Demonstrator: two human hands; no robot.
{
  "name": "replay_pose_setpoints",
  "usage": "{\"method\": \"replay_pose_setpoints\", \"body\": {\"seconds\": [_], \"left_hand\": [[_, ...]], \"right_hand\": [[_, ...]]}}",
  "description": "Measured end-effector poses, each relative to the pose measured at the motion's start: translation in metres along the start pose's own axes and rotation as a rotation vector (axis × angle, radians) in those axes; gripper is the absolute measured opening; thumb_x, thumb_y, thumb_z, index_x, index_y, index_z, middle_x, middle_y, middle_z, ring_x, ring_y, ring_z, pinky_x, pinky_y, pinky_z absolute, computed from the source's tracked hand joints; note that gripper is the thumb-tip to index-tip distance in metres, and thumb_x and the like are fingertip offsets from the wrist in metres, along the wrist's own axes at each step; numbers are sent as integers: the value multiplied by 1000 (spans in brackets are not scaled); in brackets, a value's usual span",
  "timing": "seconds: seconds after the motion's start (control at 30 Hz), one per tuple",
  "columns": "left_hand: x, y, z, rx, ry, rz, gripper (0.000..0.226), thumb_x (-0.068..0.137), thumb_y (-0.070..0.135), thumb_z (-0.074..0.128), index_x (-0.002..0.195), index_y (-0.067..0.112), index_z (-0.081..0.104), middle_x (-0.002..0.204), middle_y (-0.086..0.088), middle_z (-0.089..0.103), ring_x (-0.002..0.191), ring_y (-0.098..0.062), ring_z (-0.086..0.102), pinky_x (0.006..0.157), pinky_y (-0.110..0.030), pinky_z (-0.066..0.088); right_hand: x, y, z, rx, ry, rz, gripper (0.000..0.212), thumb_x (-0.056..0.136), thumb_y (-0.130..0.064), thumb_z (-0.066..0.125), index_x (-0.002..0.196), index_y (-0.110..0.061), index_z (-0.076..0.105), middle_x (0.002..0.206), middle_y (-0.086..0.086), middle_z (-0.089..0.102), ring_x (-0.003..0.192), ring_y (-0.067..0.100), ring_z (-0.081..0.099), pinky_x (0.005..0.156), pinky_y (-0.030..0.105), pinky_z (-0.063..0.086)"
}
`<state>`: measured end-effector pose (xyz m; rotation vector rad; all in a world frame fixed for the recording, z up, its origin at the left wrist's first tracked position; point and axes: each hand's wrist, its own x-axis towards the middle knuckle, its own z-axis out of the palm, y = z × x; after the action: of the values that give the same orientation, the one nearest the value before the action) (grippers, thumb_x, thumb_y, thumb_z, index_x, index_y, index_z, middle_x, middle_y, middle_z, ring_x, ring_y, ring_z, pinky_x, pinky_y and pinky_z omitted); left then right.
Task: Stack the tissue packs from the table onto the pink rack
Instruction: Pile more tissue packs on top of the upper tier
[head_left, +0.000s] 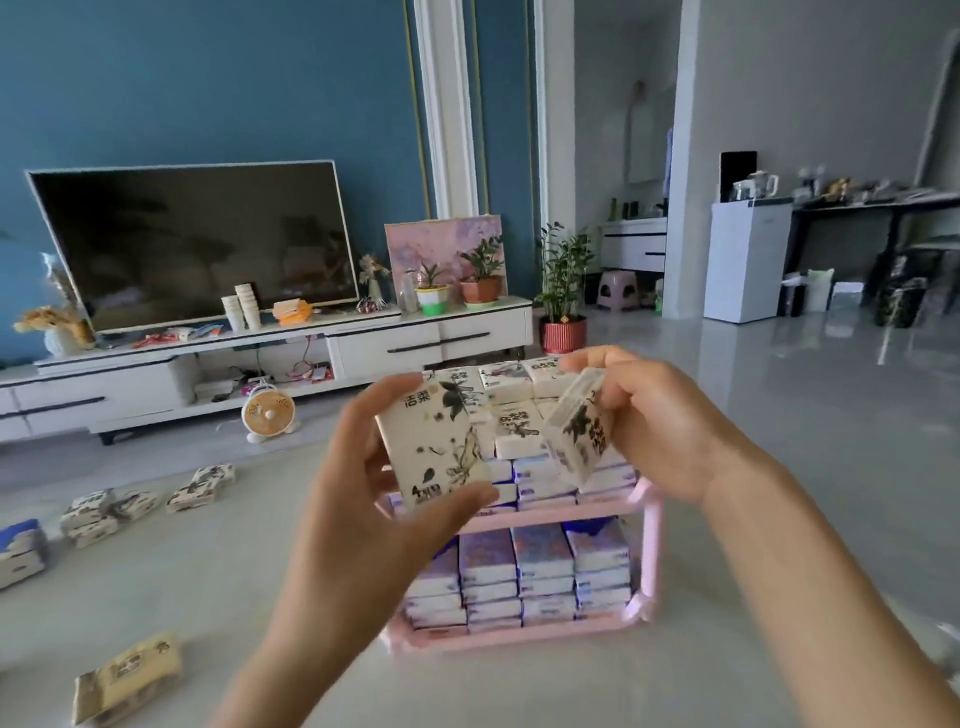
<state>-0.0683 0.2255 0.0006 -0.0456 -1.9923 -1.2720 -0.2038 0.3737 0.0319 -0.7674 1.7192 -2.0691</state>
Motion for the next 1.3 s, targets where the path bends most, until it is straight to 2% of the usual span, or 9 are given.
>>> {"method": "replay_pose_setpoints", "body": {"seconds": [0.27,0.37,0.47,0.63,0.7,0.83,1.0,1.13,1.3], "left_hand": [[72,-4,41,264,-107,86,69,56,36,80,112,45,41,95,23,55,77,21,55,56,-5,46],[88,-16,57,413,-178,55,70,57,43,79,115,45,41,111,21,51,92,7,55,77,-18,51],[96,-28,67,540,-211,66,56,63,46,76,113,34,53,120,18,45,109,-5,47,92,-23,39],[97,-35,67,699,-302,14,78,63,65,60,133,36,38,141,15,33,139,-11,20,115,-40,13],[98,-37,66,819,-334,55,88,60,77,42,138,36,31,144,19,26,141,-5,1,116,-46,-2],[99,-46,65,1023,-421,116,87,68,79,15,142,33,27,154,12,13,141,-7,-13,114,-50,-8],[99,-47,63,1132,-478,91,82,73,74,10,142,33,27,156,8,8,143,-12,-9,115,-49,-6],[99,-47,60,1099,-490,92,78,75,73,16,142,35,27,155,9,12,143,-9,-2,116,-46,-3],[95,-51,58,1098,-484,119,68,83,69,23,141,33,31,153,8,21,141,-11,16,117,-43,10]], "right_hand": [[18,7,-47,-246,276,-239,37,84,-3,63,112,-25,54,99,-2,57,92,13,56,85,25,43],[24,8,-52,-524,420,-446,32,84,-8,64,107,-29,58,106,0,60,98,10,55,88,23,43],[28,10,-59,-569,448,-507,29,84,-9,64,106,-28,58,107,2,59,94,8,55,80,13,41],[31,15,-65,-606,410,-530,31,83,-8,64,101,-33,57,106,1,56,90,-1,52,78,9,38],[31,17,-66,-612,390,-535,33,83,-8,64,100,-35,57,106,0,56,91,0,52,83,13,40],[32,21,-64,-635,364,-559,31,82,-7,66,100,-32,60,103,-9,59,97,3,55,88,18,41],[34,30,-57,-763,319,-601,37,80,2,66,111,-19,66,97,-19,57,87,-20,50,78,-5,33],[33,37,-49,-851,192,-594,40,79,7,64,110,-17,67,104,-8,62,88,-15,51,81,-4,34],[30,47,-48,-825,35,-452,40,83,-7,63,118,-27,61,119,-25,50,104,-28,33,84,-10,20]]}}
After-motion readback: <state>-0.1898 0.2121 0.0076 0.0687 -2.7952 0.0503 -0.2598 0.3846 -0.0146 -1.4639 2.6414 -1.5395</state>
